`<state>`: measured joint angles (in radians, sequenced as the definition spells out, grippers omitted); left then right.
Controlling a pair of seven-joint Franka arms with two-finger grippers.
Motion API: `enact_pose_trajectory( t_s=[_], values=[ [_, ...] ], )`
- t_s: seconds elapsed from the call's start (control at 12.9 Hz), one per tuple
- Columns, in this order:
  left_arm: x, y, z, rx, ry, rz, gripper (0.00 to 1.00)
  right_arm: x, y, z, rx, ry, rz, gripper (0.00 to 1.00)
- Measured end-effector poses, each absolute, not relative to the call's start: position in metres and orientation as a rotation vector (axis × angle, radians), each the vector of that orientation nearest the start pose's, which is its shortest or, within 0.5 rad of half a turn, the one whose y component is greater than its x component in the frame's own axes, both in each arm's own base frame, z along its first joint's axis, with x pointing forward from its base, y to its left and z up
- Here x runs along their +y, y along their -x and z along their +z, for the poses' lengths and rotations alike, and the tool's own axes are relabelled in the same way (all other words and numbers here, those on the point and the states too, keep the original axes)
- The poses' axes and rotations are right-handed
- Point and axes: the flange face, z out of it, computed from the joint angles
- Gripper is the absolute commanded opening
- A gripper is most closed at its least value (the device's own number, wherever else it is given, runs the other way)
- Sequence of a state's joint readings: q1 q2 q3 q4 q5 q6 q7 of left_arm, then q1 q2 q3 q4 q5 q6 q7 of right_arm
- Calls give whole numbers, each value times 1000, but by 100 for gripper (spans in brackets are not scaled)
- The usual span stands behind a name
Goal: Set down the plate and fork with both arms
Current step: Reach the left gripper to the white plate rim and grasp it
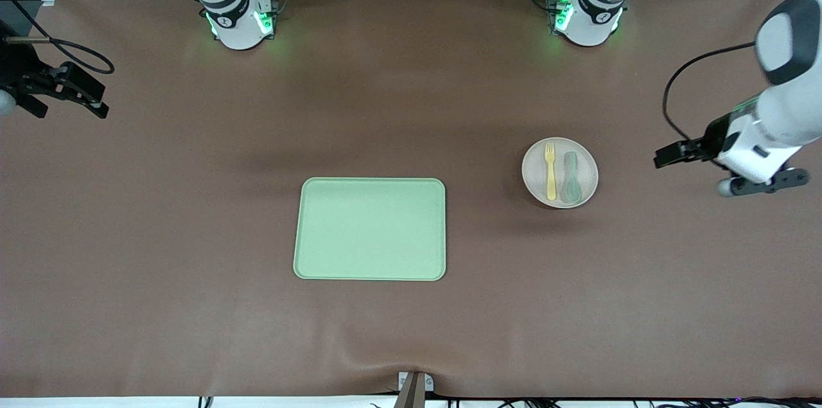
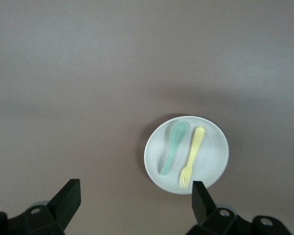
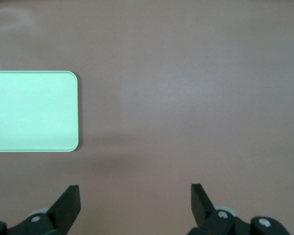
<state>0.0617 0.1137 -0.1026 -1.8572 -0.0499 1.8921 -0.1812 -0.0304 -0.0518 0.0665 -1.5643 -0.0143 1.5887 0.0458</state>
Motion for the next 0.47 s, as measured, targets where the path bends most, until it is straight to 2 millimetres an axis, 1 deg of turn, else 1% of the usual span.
enact_pose_trajectory(
  t_s=[0.16, 0.31, 0.47],
  values=[
    [-27, -572, 399, -258, 3180, 89, 100, 18, -541, 656, 18, 3152, -117, 100],
    [-26, -558, 357, -267, 3179, 62, 100, 17, -541, 655, 22, 3151, -112, 100],
    [-25, -548, 324, -272, 3177, 64, 88, 16, -542, 655, 26, 3151, -108, 100]
  ],
)
